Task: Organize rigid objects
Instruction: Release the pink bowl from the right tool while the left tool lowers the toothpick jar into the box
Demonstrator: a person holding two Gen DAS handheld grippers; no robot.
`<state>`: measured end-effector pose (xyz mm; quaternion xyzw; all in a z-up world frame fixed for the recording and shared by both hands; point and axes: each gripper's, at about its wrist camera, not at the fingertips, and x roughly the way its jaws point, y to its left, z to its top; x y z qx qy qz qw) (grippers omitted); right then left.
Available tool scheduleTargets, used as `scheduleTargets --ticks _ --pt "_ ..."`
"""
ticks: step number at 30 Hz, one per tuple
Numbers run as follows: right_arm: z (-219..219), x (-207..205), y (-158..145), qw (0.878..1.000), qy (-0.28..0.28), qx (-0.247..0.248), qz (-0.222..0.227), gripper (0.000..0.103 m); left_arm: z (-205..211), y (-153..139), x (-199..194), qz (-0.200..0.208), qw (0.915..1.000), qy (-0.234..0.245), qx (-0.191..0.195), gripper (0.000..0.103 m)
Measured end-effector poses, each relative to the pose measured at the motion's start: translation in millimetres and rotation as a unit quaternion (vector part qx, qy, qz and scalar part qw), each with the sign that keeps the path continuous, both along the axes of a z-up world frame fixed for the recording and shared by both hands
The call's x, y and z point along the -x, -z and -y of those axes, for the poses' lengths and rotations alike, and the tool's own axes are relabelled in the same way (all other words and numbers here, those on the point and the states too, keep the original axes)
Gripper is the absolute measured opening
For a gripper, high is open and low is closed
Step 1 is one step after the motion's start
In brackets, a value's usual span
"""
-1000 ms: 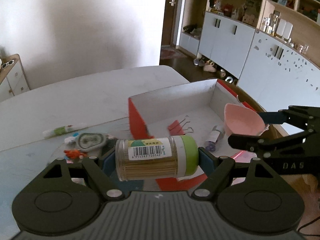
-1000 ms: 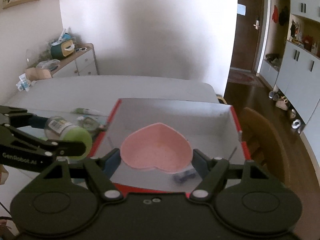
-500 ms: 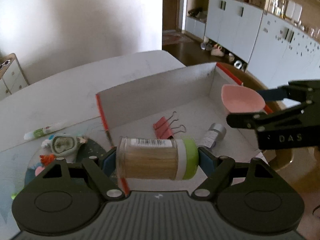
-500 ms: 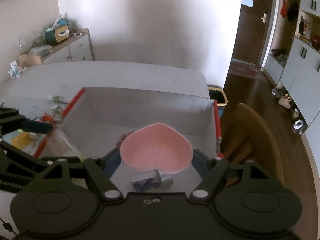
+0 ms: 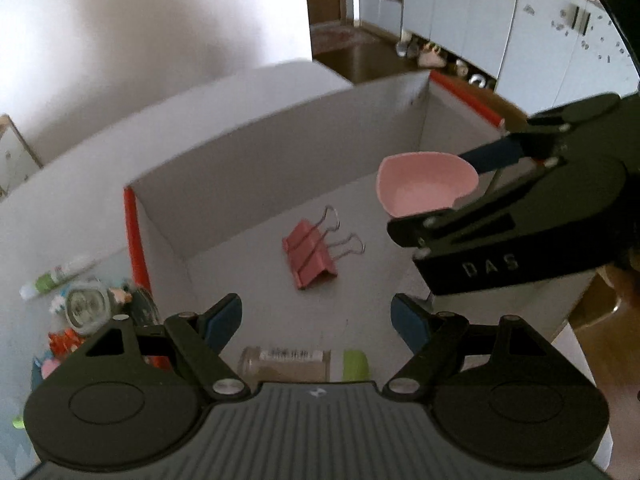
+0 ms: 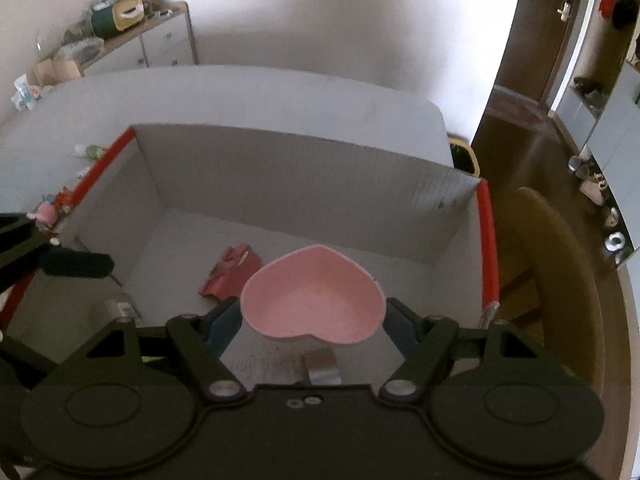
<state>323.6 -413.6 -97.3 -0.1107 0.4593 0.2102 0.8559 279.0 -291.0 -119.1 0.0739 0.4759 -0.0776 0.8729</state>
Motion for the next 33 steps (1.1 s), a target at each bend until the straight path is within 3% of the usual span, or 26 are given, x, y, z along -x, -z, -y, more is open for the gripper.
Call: scheduleTargets --ticks 9,13,33 --pt "-5 -2 9 0.998 -0.028 0.023 -0.045 0.077 4 10 -1 -0.019 0.9996 0.001 -0.023 0.081" --pt "-6 0 9 0.998 -0.036 0.022 -0.051 0.083 5 10 2 -0.018 0.9995 -0.001 -0.027 0.081" --pt "6 15 -27 0.999 -0.031 -0.035 -0.019 0.086 0 -26 26 0.032 0.9987 -0.038 0.011 0.082"
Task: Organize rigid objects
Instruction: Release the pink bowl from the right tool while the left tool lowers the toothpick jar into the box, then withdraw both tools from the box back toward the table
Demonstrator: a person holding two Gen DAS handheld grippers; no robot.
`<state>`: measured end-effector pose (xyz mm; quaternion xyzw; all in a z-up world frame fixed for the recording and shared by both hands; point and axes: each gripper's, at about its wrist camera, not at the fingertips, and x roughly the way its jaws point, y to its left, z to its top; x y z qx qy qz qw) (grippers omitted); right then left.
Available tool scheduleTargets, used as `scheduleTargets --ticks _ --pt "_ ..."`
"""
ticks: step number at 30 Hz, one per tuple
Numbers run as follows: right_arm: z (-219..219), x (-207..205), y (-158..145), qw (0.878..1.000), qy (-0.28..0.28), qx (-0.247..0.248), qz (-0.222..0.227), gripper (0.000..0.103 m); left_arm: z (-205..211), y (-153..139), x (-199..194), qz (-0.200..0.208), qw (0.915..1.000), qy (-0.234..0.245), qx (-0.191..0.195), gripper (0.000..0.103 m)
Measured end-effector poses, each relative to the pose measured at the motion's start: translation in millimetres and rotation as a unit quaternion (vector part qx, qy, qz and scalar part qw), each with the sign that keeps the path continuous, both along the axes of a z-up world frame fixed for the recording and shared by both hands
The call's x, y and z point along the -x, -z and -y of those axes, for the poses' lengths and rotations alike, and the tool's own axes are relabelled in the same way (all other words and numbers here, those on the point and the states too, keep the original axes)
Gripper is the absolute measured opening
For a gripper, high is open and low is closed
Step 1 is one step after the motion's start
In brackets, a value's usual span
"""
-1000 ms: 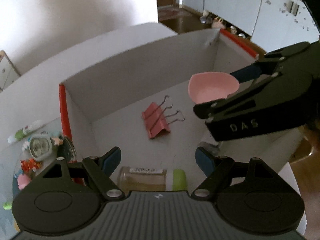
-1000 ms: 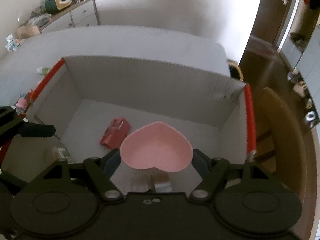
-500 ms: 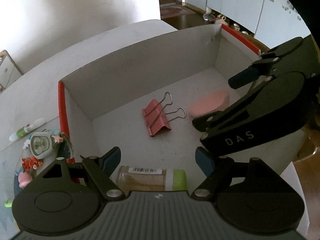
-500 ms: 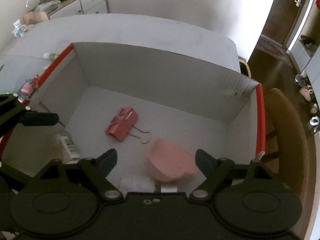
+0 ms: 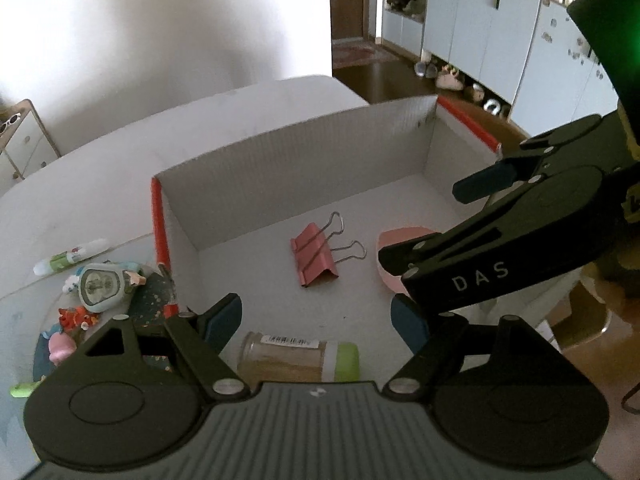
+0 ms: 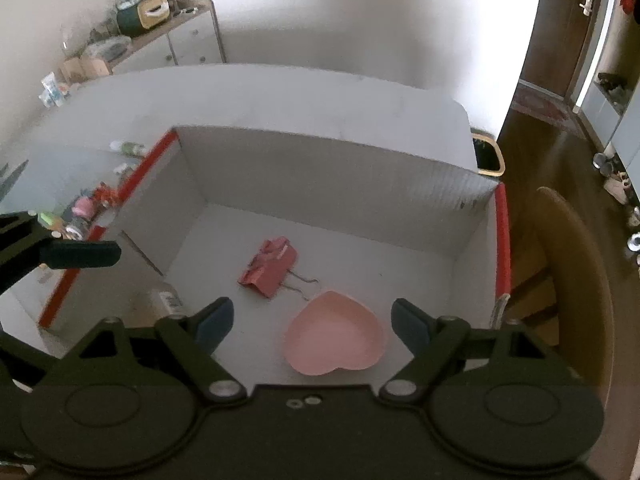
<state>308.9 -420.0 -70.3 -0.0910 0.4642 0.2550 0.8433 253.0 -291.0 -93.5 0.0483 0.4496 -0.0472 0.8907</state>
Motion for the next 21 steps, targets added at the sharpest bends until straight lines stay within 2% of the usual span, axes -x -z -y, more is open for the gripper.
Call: scheduleTargets --ticks 11,21 --pt "-2 21 -30 0.999 0.003 -0.036 0.024 0.088 -14 -31 28 0.043 0.9987 -0.013 0.025 0.082" --pt "-22 47 -53 0.997 0.014 -0.056 0.055 0.092 -48 -50 54 0.075 0.9957 -0.024 0.05 0.082"
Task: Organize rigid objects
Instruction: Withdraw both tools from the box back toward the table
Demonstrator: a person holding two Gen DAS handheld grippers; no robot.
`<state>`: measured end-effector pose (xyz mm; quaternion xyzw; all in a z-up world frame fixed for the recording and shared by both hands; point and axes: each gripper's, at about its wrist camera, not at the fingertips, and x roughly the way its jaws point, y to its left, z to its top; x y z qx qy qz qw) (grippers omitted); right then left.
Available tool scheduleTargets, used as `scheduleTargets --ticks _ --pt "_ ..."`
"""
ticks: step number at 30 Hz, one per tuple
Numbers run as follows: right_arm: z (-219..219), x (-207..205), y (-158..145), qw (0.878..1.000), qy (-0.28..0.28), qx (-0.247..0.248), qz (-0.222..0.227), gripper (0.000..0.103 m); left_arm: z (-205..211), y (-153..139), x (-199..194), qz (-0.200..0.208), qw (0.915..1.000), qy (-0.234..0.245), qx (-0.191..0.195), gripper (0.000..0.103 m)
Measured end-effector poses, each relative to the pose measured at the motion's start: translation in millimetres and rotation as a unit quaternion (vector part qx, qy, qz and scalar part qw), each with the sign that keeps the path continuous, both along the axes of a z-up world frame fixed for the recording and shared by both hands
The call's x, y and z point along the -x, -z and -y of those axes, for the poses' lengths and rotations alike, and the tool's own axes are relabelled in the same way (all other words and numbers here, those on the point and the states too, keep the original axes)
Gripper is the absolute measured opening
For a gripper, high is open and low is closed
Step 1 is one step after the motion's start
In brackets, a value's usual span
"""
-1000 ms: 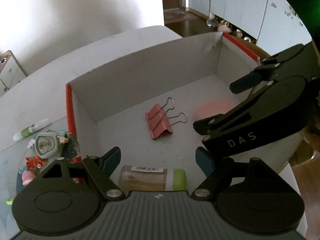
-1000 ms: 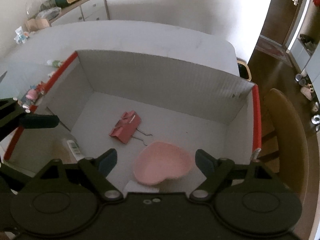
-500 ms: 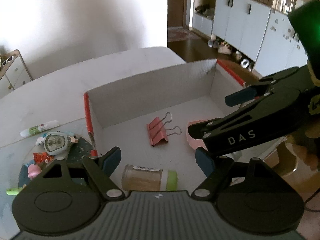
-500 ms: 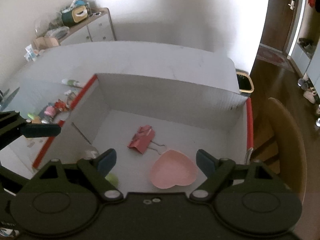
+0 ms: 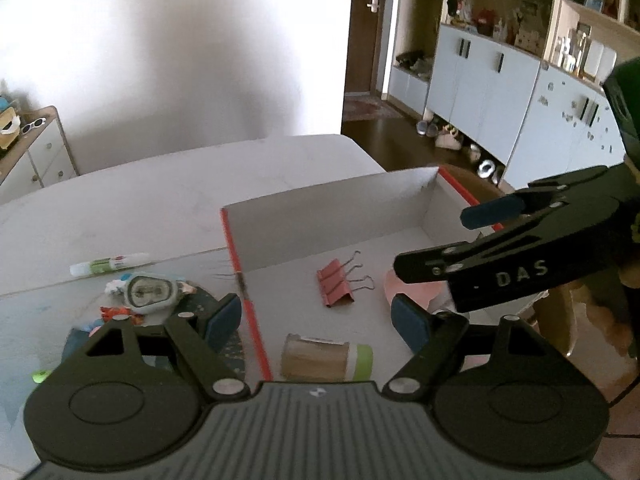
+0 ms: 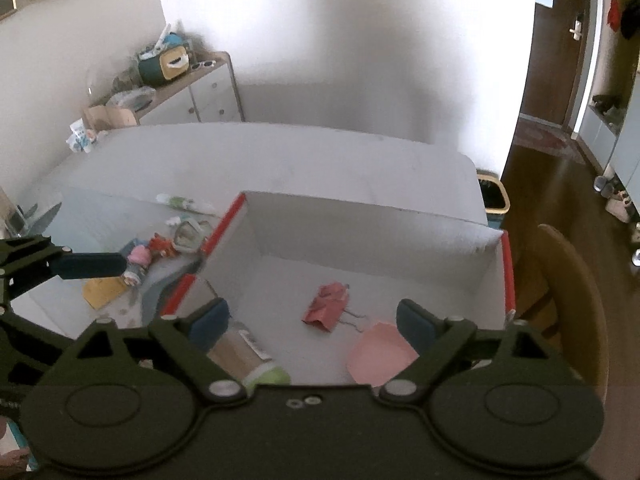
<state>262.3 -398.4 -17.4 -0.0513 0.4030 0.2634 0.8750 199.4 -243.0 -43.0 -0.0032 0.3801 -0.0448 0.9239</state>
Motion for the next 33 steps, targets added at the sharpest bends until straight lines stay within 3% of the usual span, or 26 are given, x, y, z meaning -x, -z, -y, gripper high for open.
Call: scheduleTargets --ticks 10,19,28,33 --pt "-33 32 -15 0.999 0.02 -0.032 0.038 0.102 -55 -10 17 0.008 0.9996 -0.007 0.026 0.082" --pt "-76 57 -16 0.996 0.027 -0.071 0.05 0.102 -108 -10 33 0.014 0.9992 -0.004 0.036 0.082" --pt "-138 77 -4 0.997 -0.003 -0.062 0.042 0.102 -177 -7 46 0.015 0.9977 -0.026 0.06 0.085" --pt "-165 87 3 0.997 -0.018 -0.062 0.034 0.102 -208 -1 49 0.01 0.9982 -0.036 0.047 0.086"
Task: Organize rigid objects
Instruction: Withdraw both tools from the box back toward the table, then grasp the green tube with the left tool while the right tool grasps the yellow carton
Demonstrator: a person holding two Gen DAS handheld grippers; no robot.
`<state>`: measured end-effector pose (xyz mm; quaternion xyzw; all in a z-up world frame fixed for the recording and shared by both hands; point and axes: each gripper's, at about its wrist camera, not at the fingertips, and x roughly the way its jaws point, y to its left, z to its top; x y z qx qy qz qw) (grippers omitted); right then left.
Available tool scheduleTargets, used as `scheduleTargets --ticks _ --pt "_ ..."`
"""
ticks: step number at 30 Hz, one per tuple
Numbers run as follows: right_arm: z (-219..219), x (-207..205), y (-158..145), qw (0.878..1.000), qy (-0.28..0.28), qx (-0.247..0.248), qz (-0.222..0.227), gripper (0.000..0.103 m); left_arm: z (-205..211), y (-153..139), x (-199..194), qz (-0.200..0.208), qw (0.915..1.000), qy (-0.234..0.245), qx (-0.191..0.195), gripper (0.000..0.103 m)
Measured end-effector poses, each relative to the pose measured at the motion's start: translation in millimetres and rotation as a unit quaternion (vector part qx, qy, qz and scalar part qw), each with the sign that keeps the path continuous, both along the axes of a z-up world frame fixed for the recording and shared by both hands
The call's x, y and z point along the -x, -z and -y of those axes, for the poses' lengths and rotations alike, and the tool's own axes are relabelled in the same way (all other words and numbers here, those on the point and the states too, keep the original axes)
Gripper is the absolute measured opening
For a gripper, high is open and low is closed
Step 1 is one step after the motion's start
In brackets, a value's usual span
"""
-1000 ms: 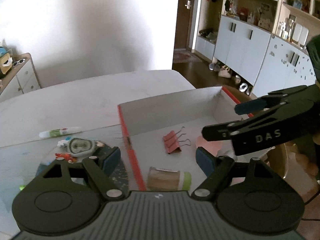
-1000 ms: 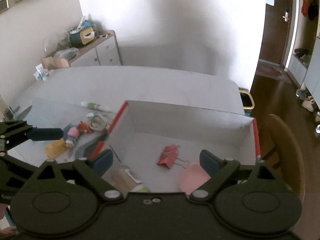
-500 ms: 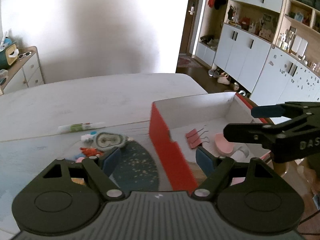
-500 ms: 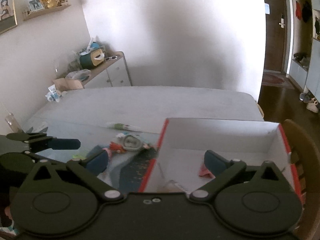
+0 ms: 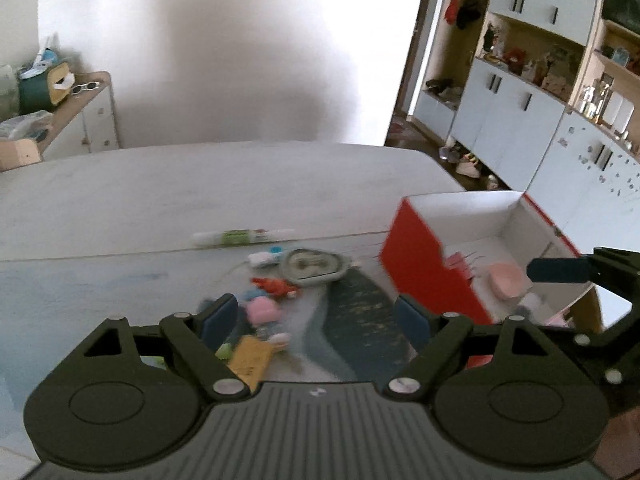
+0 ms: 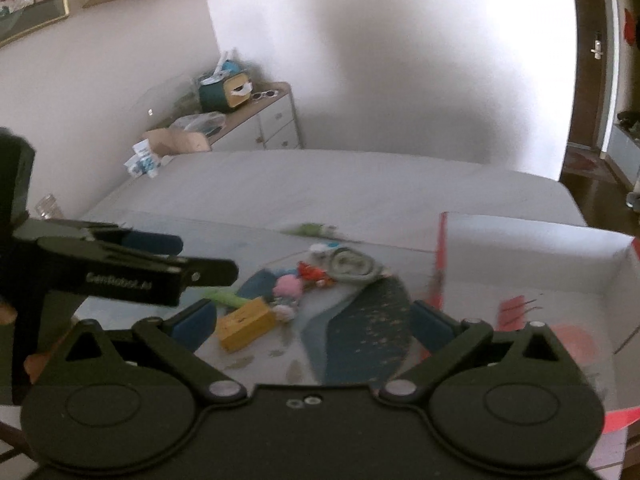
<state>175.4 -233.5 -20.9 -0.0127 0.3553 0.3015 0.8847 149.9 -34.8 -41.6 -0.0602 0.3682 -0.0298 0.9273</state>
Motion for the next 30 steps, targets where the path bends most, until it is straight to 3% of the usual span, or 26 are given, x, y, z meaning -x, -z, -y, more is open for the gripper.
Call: scheduleTargets --ticks 3,7,15,22,30 --pt "-17 6 3 1.0 -0.012 0.003 0.001 0.102 -17 5 1 -0.006 1.0 -0.003 0.005 0.087" --pt "-36 11 9 0.999 -0.03 0.01 0.002 0.102 -38 11 3 -0.005 0.9999 -0.011 0.007 0.101" --pt "-72 15 26 0.997 -0.071 0.033 0.008 0.102 -65 30 1 -0.009 0.9995 -0.028 -0.013 0.101" --pt "-101 12 45 0.991 -0.113 0.076 0.019 0.102 -88 61 -9 -0.053 0.9978 -0.038 0.006 0.101" --pt "-128 1 71 0.982 -0.154 0.111 0.019 0.102 -104 100 -25 -0.083 0.9953 -0.051 0.002 0.101"
